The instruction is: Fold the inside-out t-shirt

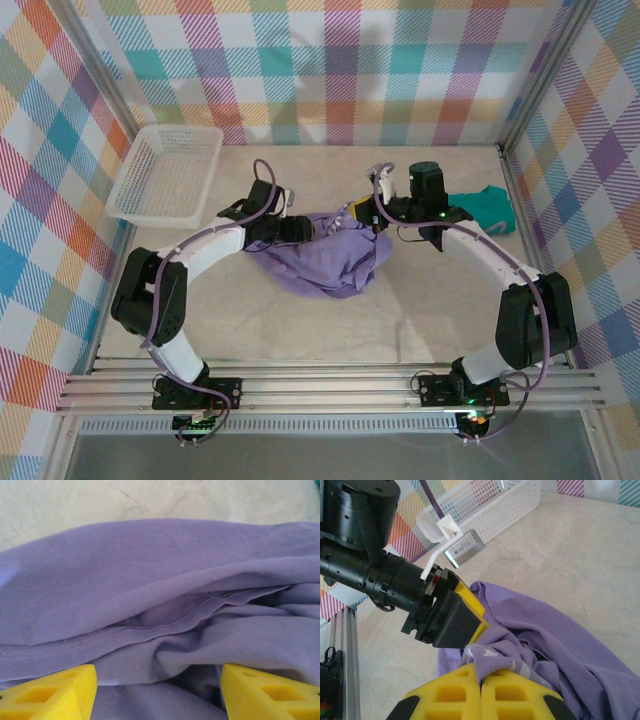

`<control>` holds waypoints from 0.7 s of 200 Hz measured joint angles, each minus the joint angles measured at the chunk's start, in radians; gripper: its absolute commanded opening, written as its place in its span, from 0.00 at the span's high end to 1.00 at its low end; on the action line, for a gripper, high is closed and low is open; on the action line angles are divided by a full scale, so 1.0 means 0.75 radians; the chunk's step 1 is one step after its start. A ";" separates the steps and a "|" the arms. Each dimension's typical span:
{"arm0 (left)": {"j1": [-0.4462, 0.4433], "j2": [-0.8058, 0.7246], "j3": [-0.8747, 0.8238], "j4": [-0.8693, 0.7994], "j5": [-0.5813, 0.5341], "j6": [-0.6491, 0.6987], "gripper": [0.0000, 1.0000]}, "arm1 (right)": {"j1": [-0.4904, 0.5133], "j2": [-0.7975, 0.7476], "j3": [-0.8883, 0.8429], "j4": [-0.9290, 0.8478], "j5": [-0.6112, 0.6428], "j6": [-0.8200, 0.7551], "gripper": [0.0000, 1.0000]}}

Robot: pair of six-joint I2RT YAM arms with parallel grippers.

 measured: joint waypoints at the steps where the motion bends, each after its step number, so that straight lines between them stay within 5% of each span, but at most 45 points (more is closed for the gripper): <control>1: 0.000 0.004 0.001 -0.001 0.002 0.001 0.36 | 0.000 0.000 0.001 -0.002 0.001 0.000 1.00; 36: 0.000 0.126 0.076 -0.012 0.048 0.018 0.53 | 0.000 0.001 0.012 -0.007 0.009 0.005 1.00; 70: 0.001 0.250 0.215 0.010 0.077 0.008 1.00 | 0.000 0.021 0.113 -0.044 0.026 0.031 1.00; 102: 0.044 0.228 0.213 0.068 0.032 -0.040 1.00 | -0.002 -0.011 0.274 -0.141 0.127 0.037 1.00; 140: 0.285 -0.100 -0.080 0.179 -0.070 -0.214 1.00 | -0.021 -0.297 0.259 -0.106 0.207 0.071 1.00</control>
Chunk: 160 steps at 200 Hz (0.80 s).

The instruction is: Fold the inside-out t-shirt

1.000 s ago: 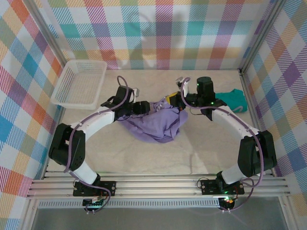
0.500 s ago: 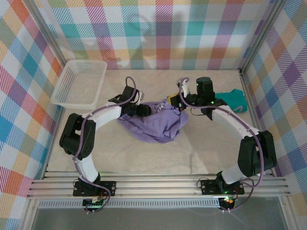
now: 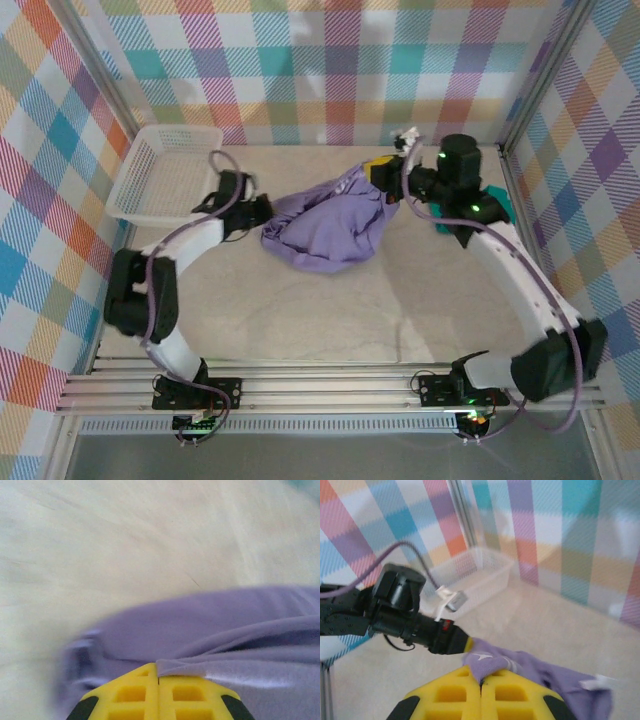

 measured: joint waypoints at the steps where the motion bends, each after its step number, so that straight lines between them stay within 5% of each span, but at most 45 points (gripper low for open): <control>1: 0.004 -0.007 -0.005 0.001 -0.004 -0.003 1.00 | 0.000 -0.012 -0.005 0.006 -0.001 0.001 1.00; 39: 0.032 -0.126 -0.122 0.039 -0.097 -0.050 0.99 | 0.001 -0.148 -0.210 0.108 -0.003 0.000 1.00; 95: -0.005 -0.134 -0.297 -0.052 -0.216 -0.024 0.53 | 0.000 -0.019 -0.576 -0.031 0.049 0.043 1.00; 123: -0.230 -0.335 -0.341 -0.085 -0.283 0.062 0.36 | 0.000 -0.019 -0.599 -0.054 0.064 0.070 1.00; 160: -0.547 -0.389 -0.264 -0.087 -0.278 0.192 0.37 | 0.000 -0.020 -0.599 -0.066 0.097 0.094 1.00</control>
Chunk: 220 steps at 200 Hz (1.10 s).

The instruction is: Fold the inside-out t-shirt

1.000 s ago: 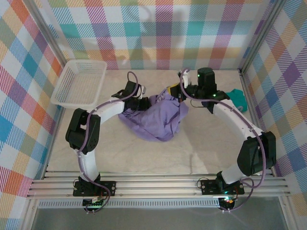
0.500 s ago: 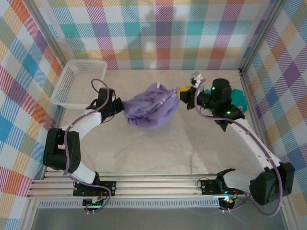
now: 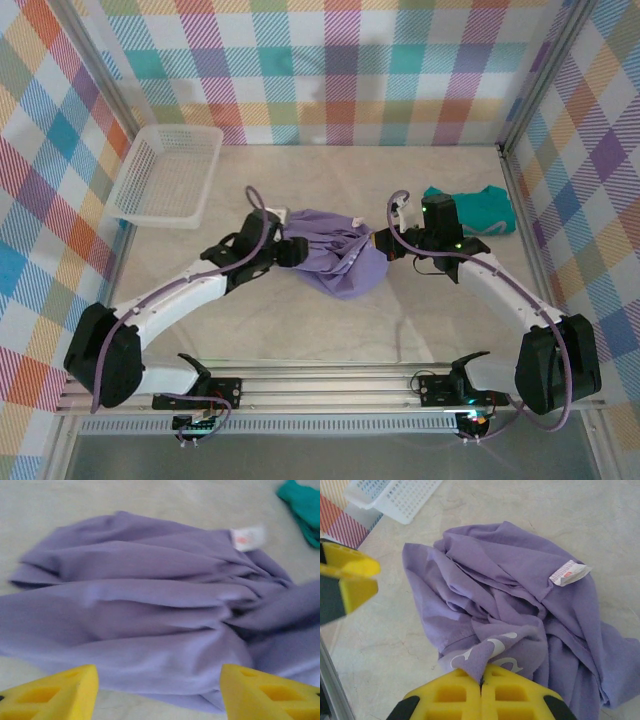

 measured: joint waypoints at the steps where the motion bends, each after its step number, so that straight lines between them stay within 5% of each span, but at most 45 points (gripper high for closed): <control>1: -0.004 0.004 0.004 -0.002 -0.001 0.003 0.37 | 0.000 0.000 0.000 -0.002 0.001 0.002 1.00; 70: -0.142 0.480 0.330 -0.148 -0.037 0.157 0.50 | 0.000 -0.011 0.000 -0.038 0.032 0.027 1.00; 113: -0.126 0.591 0.420 -0.246 -0.052 0.193 1.00 | 0.000 -0.059 0.020 -0.076 0.075 0.025 1.00; 125: -0.112 0.588 0.444 -0.254 -0.050 0.193 1.00 | 0.000 -0.074 0.052 -0.093 0.084 0.024 1.00; 152: 0.013 0.470 0.456 -0.224 -0.001 0.155 1.00 | -0.001 -0.168 0.162 -0.129 0.113 -0.002 1.00; 195: 0.448 0.015 0.313 0.031 0.179 -0.066 1.00 | 0.000 -0.467 0.138 -0.102 0.124 -0.045 1.00; 220: 0.514 -0.056 0.235 0.099 0.219 -0.138 1.00 | -0.001 -0.469 0.027 -0.099 0.112 -0.039 1.00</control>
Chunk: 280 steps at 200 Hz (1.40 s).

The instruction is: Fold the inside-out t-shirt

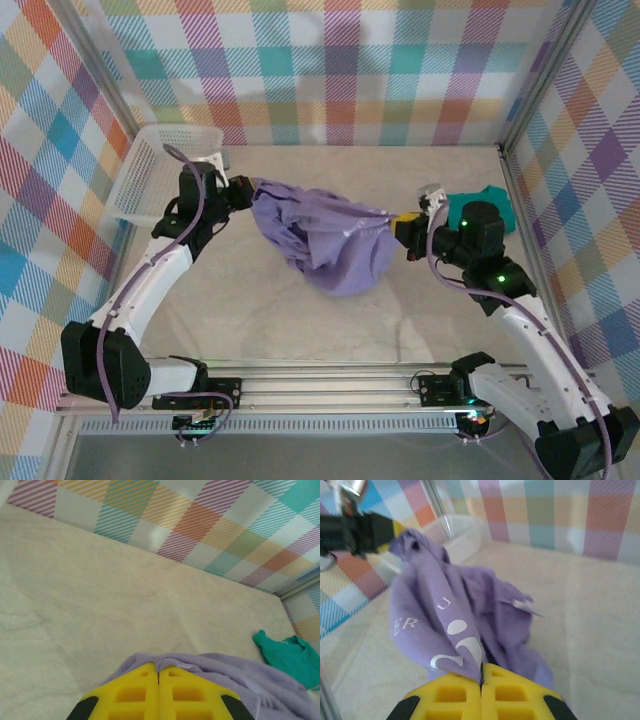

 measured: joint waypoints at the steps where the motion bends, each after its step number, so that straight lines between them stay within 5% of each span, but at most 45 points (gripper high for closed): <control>1: 0.000 0.001 -0.002 0.002 0.002 -0.001 1.00 | 0.000 0.006 -0.008 0.000 -0.001 0.002 1.00; 58: 0.000 0.069 -0.111 0.018 0.142 -0.055 1.00 | 0.003 0.227 -0.183 -0.031 -0.020 0.073 1.00; 128: -0.027 0.068 -0.111 0.026 0.241 -0.058 1.00 | 0.004 0.549 0.076 -0.131 0.212 0.115 0.89; 148: -0.034 0.068 -0.111 0.025 0.253 -0.057 1.00 | 0.057 0.612 0.093 -0.132 0.229 0.100 0.76; 179: -0.035 0.045 -0.111 0.019 0.283 -0.034 1.00 | 0.331 0.584 0.012 -0.131 0.364 -0.031 0.39; 198: -0.036 0.032 -0.111 0.019 0.307 -0.026 1.00 | 0.428 0.486 -0.040 -0.080 0.377 -0.105 0.31; 221: -0.038 0.030 -0.111 0.018 0.322 -0.014 1.00 | 0.429 0.510 0.029 0.046 0.340 -0.170 0.30; 259: -0.038 0.030 -0.111 0.018 0.335 -0.002 1.00 | 0.431 0.879 0.300 0.198 0.230 -0.267 0.32; 280: -0.038 0.030 -0.111 0.018 0.340 0.003 1.00 | 0.431 1.008 0.395 0.208 0.166 -0.288 0.40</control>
